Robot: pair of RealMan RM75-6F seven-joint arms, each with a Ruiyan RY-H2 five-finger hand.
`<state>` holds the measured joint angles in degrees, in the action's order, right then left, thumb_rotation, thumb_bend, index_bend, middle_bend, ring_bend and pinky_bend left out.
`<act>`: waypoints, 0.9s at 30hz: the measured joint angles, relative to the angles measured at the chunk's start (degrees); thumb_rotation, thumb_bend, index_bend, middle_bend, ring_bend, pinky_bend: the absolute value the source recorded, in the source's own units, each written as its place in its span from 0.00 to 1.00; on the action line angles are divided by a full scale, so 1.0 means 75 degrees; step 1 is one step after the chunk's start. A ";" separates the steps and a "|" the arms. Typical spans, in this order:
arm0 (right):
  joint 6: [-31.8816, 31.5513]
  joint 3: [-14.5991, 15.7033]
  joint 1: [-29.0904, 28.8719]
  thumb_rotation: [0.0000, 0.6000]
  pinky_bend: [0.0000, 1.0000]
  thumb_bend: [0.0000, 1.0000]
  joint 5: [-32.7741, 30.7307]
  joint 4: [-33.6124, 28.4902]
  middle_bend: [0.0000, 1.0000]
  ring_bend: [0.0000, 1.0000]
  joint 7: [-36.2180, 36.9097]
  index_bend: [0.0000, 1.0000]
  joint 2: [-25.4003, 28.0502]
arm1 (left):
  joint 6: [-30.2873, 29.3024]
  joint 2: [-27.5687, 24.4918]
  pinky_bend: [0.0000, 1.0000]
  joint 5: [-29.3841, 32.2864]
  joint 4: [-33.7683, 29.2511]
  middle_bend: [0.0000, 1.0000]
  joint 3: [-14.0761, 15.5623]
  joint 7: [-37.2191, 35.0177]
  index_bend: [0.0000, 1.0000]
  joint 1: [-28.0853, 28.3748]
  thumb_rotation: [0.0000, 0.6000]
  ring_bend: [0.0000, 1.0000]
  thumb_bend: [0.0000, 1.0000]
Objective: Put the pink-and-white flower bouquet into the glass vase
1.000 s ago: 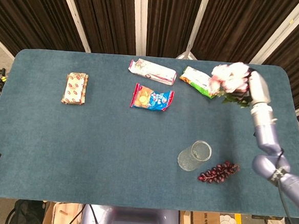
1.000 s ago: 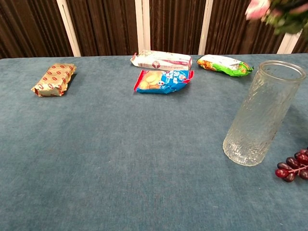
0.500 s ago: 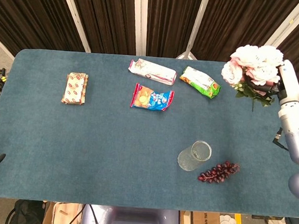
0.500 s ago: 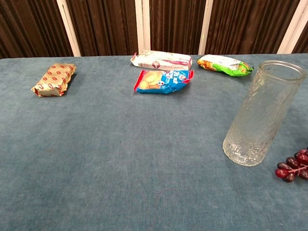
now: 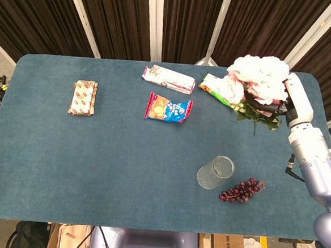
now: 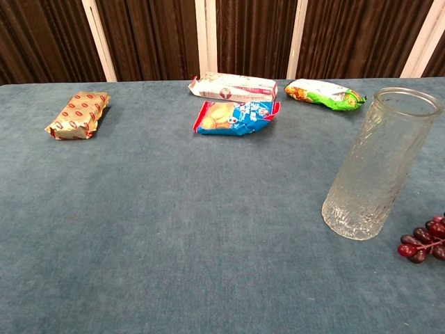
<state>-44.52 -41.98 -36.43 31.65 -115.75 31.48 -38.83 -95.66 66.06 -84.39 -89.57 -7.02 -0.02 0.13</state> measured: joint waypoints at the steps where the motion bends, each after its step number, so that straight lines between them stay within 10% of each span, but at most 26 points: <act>1: -0.0079 -0.0016 -0.0095 1.00 0.10 0.38 -0.0269 -0.0051 0.58 0.57 -0.0042 0.63 0.0027 | -0.0013 -0.0001 0.02 -0.0008 0.0007 0.03 -0.0003 -0.0029 0.09 -0.0005 1.00 0.00 0.15; 15: -0.1288 -0.0287 -0.1156 1.00 0.10 0.38 -0.3504 -0.0799 0.58 0.57 -0.0735 0.63 0.0656 | 0.0142 -0.0007 0.02 0.0123 0.0045 0.03 -0.0037 -0.0021 0.09 0.0035 1.00 0.00 0.15; 27: -0.1229 -0.0410 -0.0518 1.00 0.10 0.38 -0.3161 -0.1619 0.58 0.57 -0.0254 0.64 0.0987 | -0.0265 0.0122 0.02 -0.0011 0.0199 0.03 -0.0136 -0.0314 0.09 -0.0061 1.00 0.00 0.15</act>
<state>-53.74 -45.05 -40.32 7.94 -127.89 29.58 -31.43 -97.65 66.97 -84.47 -88.07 -8.04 -2.37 -0.33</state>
